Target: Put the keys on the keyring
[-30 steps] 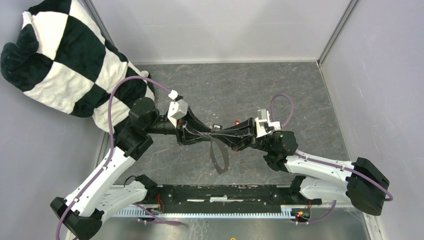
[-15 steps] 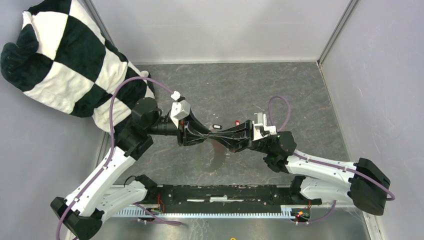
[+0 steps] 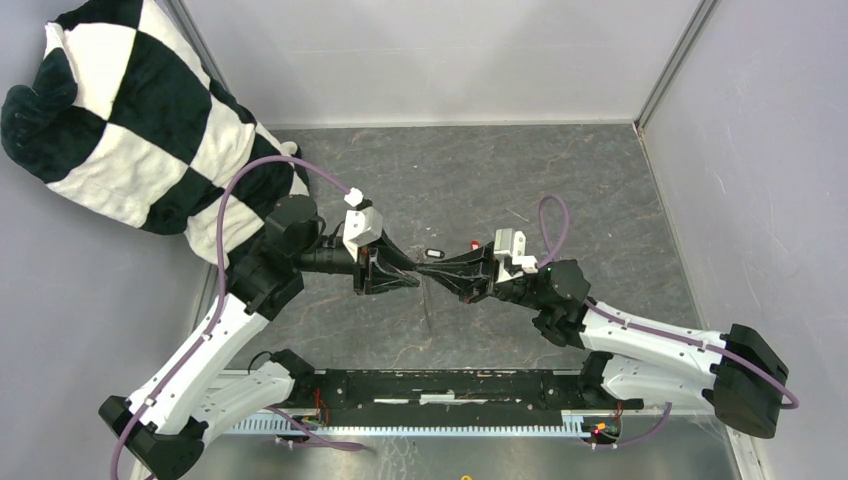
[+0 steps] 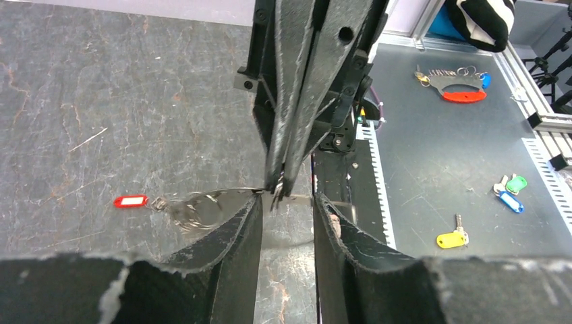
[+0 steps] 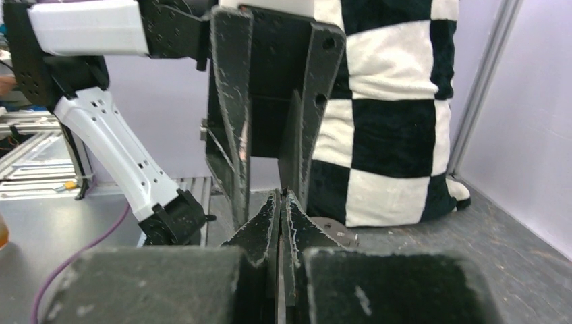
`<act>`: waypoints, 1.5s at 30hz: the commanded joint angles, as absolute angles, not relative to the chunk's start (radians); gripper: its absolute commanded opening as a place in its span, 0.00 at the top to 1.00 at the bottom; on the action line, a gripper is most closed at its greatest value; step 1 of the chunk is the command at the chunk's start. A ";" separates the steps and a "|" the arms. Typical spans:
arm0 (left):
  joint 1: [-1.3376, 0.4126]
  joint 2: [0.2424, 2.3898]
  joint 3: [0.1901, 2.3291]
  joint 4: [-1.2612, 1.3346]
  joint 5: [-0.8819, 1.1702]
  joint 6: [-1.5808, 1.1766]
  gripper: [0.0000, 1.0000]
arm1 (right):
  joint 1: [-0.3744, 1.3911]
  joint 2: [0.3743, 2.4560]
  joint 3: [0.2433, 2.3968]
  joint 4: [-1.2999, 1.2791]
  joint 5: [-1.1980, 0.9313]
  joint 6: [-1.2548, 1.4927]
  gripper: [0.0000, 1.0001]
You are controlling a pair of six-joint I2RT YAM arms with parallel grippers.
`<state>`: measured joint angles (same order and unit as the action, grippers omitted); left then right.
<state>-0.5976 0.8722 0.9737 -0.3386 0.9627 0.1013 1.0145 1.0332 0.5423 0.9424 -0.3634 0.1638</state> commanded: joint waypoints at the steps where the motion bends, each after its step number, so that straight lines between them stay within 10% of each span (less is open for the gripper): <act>1: -0.603 0.869 1.017 -0.360 1.008 0.153 0.59 | 1.015 1.011 0.601 0.905 -0.329 0.109 0.99; 25: -0.603 0.886 0.979 -0.178 0.997 -0.040 0.69 | 1.015 1.074 0.554 1.132 -0.348 0.305 0.99; 32: -0.603 0.929 0.999 -0.157 0.981 -0.068 0.98 | 1.016 1.111 0.623 1.058 -0.375 0.309 0.99; 39: -0.603 0.910 1.025 -0.226 0.972 -0.007 0.98 | 1.016 1.066 0.585 1.046 -0.348 0.297 0.99; 45: -0.603 0.912 1.054 -0.241 0.993 -0.008 0.66 | 1.015 1.035 0.560 1.033 -0.345 0.289 0.99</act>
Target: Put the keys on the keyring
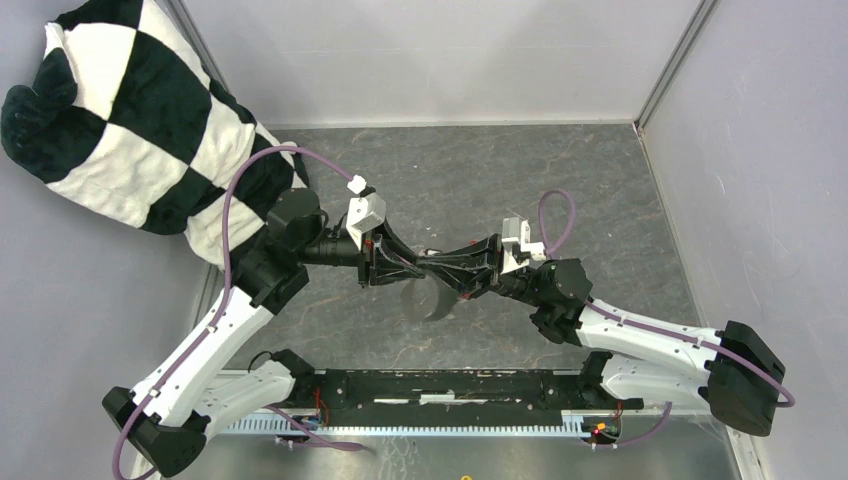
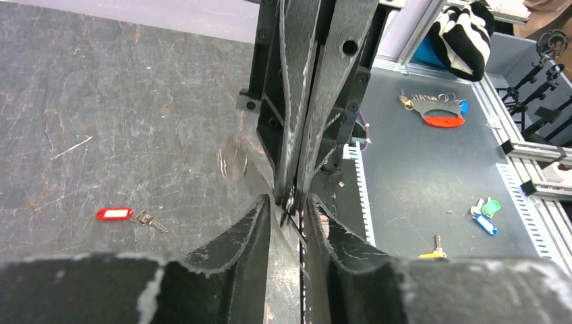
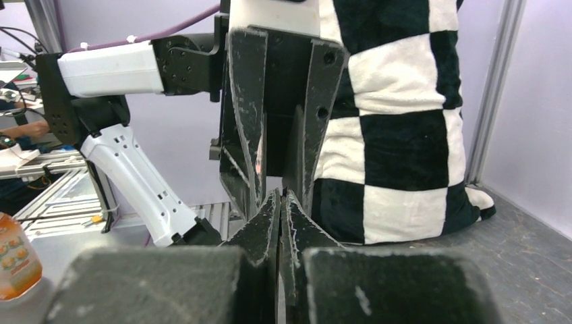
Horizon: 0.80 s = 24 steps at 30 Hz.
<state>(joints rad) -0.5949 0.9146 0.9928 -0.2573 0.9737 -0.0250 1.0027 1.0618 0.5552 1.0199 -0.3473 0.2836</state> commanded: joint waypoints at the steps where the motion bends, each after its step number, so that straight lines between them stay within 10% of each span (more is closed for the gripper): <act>1: -0.603 0.911 1.058 -0.241 0.995 -0.015 0.61 | 1.015 1.034 0.557 1.034 -0.343 0.289 0.99; 8: -0.603 0.900 1.106 -0.364 1.067 0.045 0.41 | 1.013 1.029 0.564 1.026 -0.347 0.284 0.99; 24: -0.603 0.873 1.165 -0.682 0.958 0.437 0.54 | 1.009 1.026 0.563 1.051 -0.386 0.322 0.99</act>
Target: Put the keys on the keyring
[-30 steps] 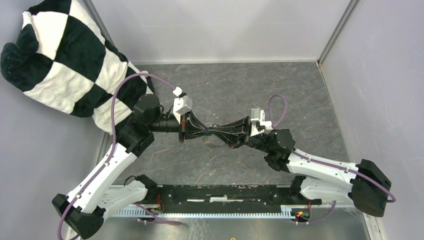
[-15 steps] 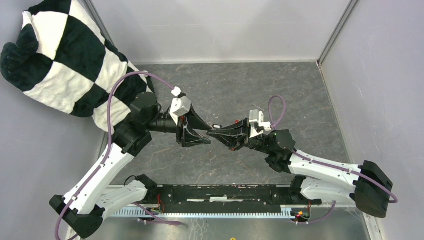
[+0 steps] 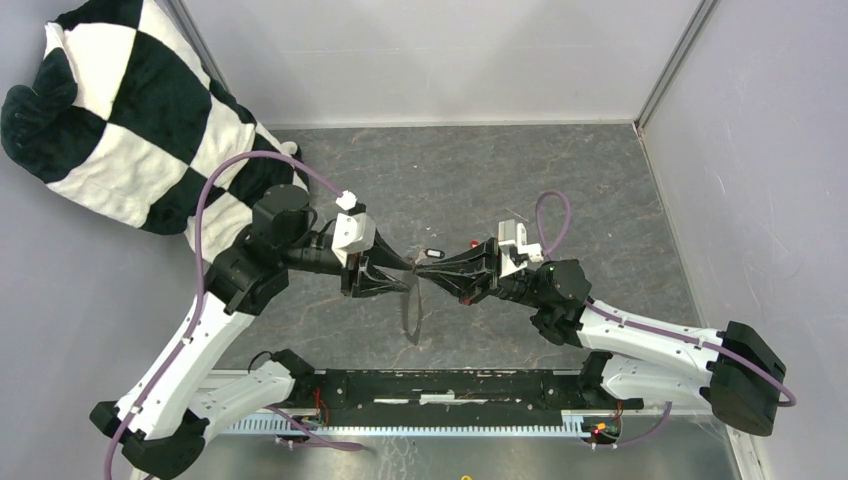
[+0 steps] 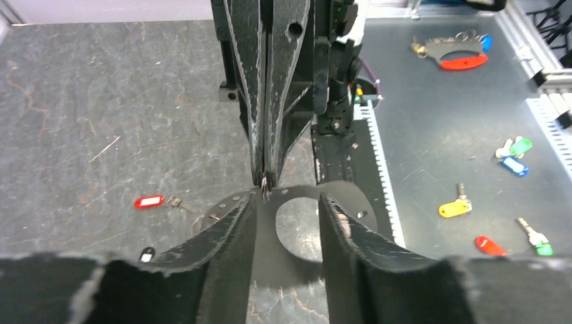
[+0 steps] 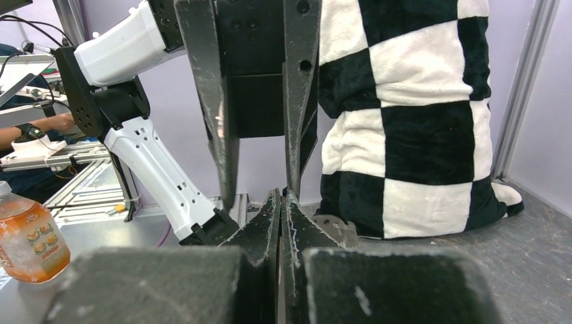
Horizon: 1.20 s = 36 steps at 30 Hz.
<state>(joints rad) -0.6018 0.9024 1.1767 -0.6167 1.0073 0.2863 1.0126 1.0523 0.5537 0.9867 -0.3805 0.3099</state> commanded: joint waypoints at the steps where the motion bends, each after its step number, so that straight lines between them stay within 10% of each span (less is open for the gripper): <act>1: -0.603 0.868 1.154 -0.682 0.947 0.452 0.57 | 1.009 1.027 0.563 1.051 -0.387 0.324 0.99; 36: -0.603 0.852 0.969 -0.251 1.023 0.044 0.71 | 1.009 1.078 0.565 1.112 -0.400 0.368 0.99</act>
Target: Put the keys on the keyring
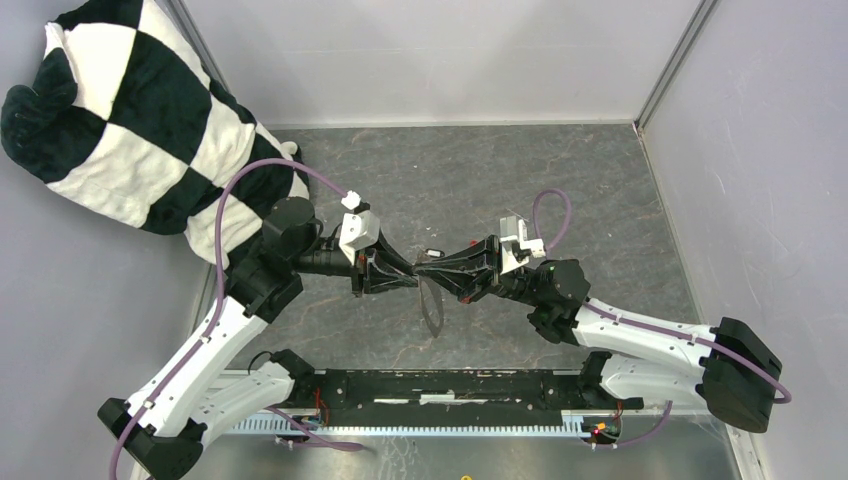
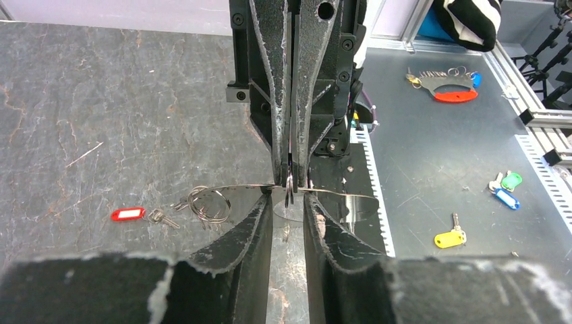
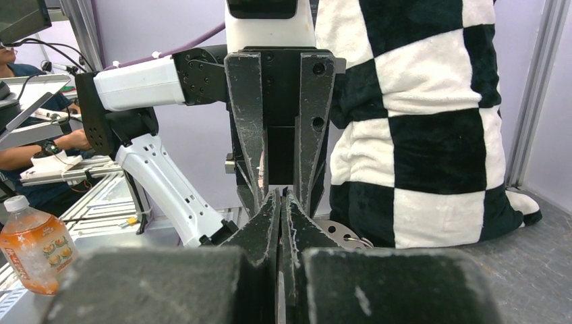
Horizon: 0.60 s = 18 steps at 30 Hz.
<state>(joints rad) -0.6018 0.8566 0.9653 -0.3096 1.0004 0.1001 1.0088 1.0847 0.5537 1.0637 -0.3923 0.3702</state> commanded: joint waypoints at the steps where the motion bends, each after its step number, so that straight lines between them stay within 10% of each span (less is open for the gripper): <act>1: -0.603 0.851 0.969 -0.250 1.021 0.042 0.73 | 1.009 1.077 0.564 1.110 -0.402 0.368 0.99; 18: -0.603 0.840 0.970 -0.231 0.957 0.033 0.68 | 1.009 1.091 0.575 1.060 -0.423 0.357 1.00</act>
<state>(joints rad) -0.6018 0.8562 0.9653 -0.3035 0.9913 0.0689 1.0061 1.0878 0.5537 1.0607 -0.4026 0.3653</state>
